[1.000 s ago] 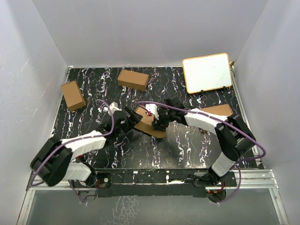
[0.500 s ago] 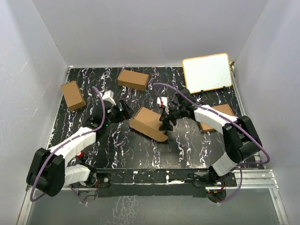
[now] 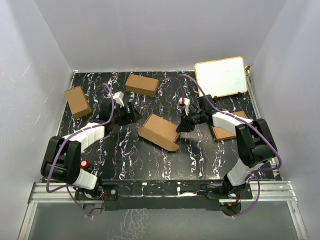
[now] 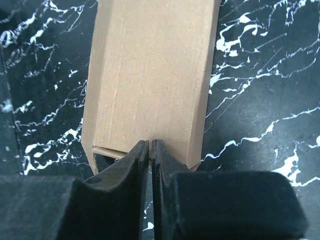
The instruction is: Fold the paper box
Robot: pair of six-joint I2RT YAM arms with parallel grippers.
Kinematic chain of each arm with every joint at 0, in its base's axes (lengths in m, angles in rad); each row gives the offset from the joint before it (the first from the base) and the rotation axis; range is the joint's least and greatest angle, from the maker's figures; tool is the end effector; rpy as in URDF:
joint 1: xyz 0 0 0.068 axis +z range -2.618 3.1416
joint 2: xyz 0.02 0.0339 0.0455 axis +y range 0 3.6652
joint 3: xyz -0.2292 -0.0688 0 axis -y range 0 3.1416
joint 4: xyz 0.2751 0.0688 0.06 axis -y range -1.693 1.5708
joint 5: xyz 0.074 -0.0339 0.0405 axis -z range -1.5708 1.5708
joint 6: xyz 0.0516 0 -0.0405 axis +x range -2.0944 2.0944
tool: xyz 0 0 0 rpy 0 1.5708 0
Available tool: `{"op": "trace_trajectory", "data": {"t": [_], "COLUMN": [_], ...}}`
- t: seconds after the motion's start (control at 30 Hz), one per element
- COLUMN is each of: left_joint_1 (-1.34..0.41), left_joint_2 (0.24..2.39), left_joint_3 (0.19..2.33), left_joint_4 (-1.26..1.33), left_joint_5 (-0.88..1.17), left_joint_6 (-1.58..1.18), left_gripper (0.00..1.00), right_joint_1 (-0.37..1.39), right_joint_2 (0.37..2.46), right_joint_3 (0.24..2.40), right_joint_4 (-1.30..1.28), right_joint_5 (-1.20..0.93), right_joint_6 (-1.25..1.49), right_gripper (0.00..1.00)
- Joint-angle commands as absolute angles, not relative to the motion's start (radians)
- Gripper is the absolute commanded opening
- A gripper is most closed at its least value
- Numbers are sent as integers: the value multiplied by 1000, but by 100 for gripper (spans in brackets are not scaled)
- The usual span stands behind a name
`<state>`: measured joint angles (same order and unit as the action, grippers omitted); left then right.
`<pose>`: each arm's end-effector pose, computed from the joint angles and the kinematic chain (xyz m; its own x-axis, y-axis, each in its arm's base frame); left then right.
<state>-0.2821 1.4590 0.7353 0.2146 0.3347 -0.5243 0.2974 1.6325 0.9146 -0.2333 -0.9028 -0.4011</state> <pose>0.3290 -0.1130 0.1442 -0.6748 -0.2967 -0.6757 0.2317 0.7841 -0.5757 0.3154 0.1390 0.1202 -0.4755 -0.3987 -0.7842 -0.8723 0.3291 0.3617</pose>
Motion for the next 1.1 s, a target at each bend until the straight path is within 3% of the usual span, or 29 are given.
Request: {"op": "trace_trajectory", "data": {"t": [0.0,0.23,0.37,0.43,0.57,0.77,1.07], "left_joint_1": [-252,-243,-239,-238,-236,-236,-236], "left_joint_2": [1415,1271,1166,1118,1074,1080,1101], "left_joint_3": [691,566,507,462,373,325,307], "left_joint_4": [344,426,409,428,523,592,609], "left_joint_5": [457,480,437,410,415,473,461], "left_joint_6": [-541,-584,-607,-648,-726,-779,-831], "left_gripper": [80,81,89,96,97,97,97], "right_joint_1": [246,211,192,174,126,115,115], "right_joint_2": [1667,1678,1623,1602,1628,1706,1806], "right_joint_3": [946,977,976,962,908,891,874], "right_joint_4": [-180,-247,-256,-211,-47,58,78], "right_joint_5": [-896,-1067,-1173,-1151,-1021,-949,-1018], "right_joint_6": [-336,-381,-405,-372,-167,29,172], "right_gripper": [15,19,35,43,58,60,58]}}
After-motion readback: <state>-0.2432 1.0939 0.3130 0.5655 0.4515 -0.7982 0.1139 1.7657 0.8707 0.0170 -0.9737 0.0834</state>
